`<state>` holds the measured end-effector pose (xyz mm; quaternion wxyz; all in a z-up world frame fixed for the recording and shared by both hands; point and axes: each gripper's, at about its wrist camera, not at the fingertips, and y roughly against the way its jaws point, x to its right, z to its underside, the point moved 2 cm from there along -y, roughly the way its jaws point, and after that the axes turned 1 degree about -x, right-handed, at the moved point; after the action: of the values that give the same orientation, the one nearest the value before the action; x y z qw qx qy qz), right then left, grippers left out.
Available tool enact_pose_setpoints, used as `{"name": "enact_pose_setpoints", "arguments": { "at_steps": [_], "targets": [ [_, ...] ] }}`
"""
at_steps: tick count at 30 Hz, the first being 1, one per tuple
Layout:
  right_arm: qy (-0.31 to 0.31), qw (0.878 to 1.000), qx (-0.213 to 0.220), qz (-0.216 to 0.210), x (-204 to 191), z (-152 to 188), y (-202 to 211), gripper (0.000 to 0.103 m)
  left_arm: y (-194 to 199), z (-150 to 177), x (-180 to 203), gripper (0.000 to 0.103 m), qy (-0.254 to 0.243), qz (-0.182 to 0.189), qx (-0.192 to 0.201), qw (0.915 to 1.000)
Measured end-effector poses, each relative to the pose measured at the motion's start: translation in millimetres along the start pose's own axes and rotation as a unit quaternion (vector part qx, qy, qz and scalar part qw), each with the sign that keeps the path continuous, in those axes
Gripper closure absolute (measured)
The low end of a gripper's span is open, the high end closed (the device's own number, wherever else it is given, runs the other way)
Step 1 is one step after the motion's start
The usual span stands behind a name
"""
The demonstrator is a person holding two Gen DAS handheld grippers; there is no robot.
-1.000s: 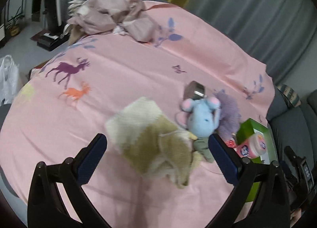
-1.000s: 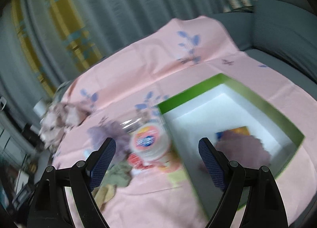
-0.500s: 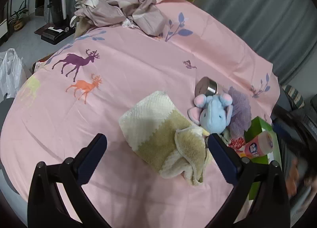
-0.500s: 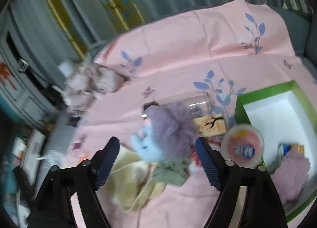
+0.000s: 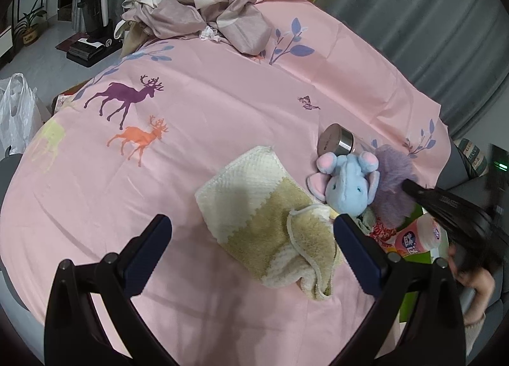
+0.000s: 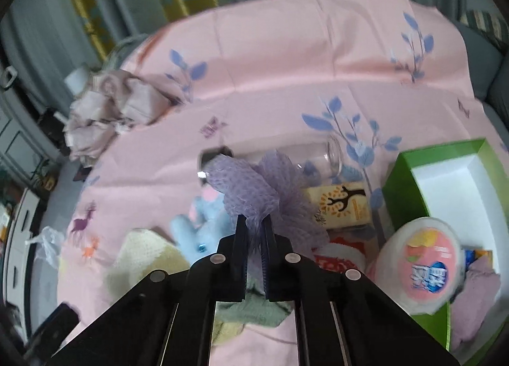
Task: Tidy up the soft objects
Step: 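Move the right tool back to the lavender mesh bath puff, then grasp the lavender mesh bath puff with the right gripper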
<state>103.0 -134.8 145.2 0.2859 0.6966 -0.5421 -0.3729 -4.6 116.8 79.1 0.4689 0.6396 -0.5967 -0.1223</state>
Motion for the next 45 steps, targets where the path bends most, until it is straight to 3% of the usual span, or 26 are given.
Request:
{"name": "enact_pose_setpoints", "arguments": {
  "at_steps": [6,9,13,15,20,22,23,26,27,33,38,41,45],
  "targets": [
    [0.004,0.992,0.025,-0.122,-16,19,73,0.095,0,1,2,0.002,-0.003,-0.005,0.0,1.0],
    [0.0,0.983,-0.006,-0.184,-23,34,88,0.095,1,2,1,0.002,0.002,-0.004,0.001,1.0],
    [-0.028,0.964,-0.082,-0.253,-22,65,77,0.095,2,3,0,0.002,0.005,-0.002,-0.003,1.0],
    [-0.04,0.963,-0.108,-0.242,-16,75,64,0.095,1,4,0,0.002,0.003,-0.006,-0.007,1.0],
    [-0.072,0.986,-0.134,-0.074,25,87,26,0.095,-2,10,9,0.002,-0.009,-0.012,-0.011,0.9998],
    [-0.072,0.988,-0.139,-0.016,39,86,19,0.089,-4,14,18,0.003,-0.022,-0.009,-0.015,0.9996],
    [-0.069,0.988,-0.138,-0.003,45,84,17,0.079,-5,17,24,0.004,-0.031,-0.007,-0.018,0.9993],
    [-0.083,0.989,-0.126,-0.004,57,79,21,0.041,-9,27,40,0.01,-0.059,0.001,-0.025,0.9979],
    [-0.087,0.989,-0.12,-0.008,60,78,24,0.035,-10,32,49,0.013,-0.073,0.009,-0.028,0.9969],
    [-0.086,0.993,-0.08,-0.007,68,75,40,0.035,-24,64,96,0.031,-0.132,0.064,-0.068,0.9868],
    [-0.095,0.987,-0.12,-0.043,67,84,19,0.035,-48,88,122,0.046,-0.147,0.085,-0.108,0.9796],
    [-0.099,0.985,-0.136,-0.039,66,90,5,0.035,-66,96,129,0.057,-0.148,0.083,-0.129,0.977],
    [-0.103,0.983,-0.145,-0.035,67,96,-5,0.035,-81,101,131,0.063,-0.144,0.08,-0.14,0.9764]
  ]
}}
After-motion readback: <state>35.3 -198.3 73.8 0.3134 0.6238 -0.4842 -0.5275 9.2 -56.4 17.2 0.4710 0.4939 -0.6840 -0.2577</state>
